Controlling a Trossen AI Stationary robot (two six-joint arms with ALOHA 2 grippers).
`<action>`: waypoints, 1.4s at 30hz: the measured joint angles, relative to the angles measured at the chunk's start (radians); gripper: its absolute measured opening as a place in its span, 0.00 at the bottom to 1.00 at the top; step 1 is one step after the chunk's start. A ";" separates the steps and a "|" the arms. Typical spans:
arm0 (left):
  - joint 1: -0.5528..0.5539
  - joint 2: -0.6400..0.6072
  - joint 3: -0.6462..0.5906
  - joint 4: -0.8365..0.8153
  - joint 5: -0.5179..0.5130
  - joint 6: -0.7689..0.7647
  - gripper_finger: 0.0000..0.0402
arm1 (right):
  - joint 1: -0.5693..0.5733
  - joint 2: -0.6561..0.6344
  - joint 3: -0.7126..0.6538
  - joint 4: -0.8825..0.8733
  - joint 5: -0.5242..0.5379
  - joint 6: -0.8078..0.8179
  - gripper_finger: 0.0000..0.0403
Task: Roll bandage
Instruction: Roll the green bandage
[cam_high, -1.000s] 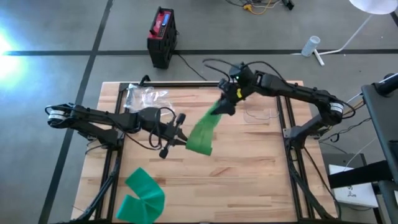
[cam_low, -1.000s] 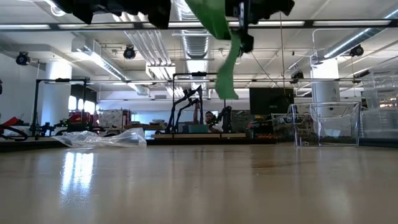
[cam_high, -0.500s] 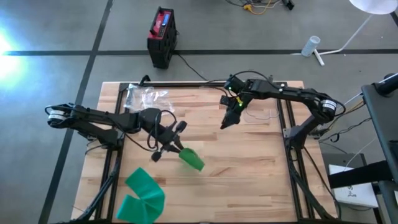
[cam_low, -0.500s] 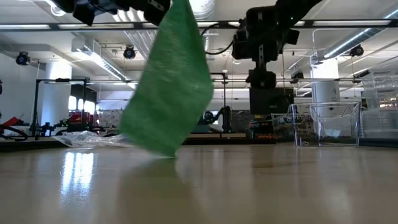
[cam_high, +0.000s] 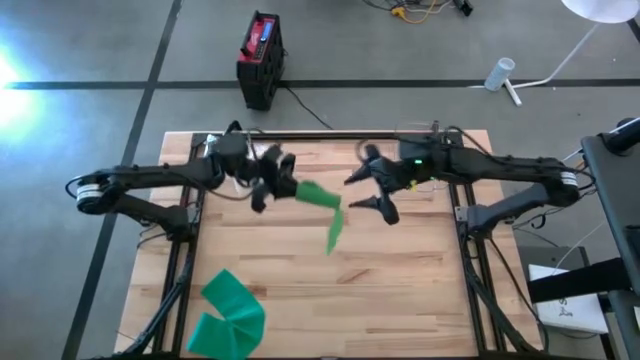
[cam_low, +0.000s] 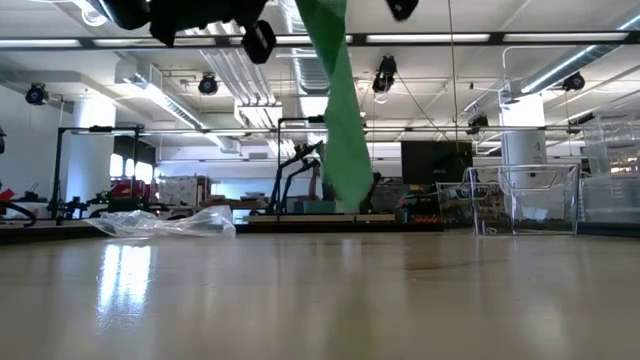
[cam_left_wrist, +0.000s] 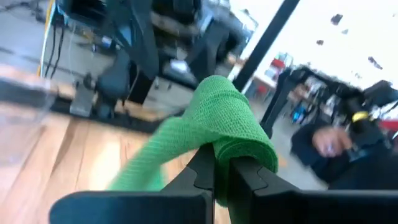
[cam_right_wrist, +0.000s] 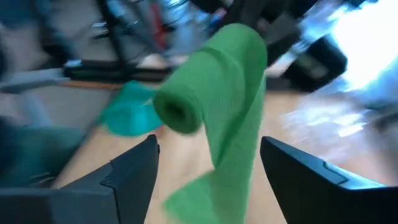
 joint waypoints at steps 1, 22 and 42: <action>0.013 0.002 0.019 0.003 0.007 -0.024 0.01 | 0.020 -0.021 0.000 0.005 0.064 -0.029 0.67; 0.032 0.005 0.121 -0.012 -0.113 -0.028 0.01 | 0.103 0.042 -0.082 0.383 0.383 -0.062 0.47; 0.030 0.018 0.119 -0.105 0.001 0.114 0.02 | 0.102 -0.048 -0.081 0.388 0.487 -0.218 0.00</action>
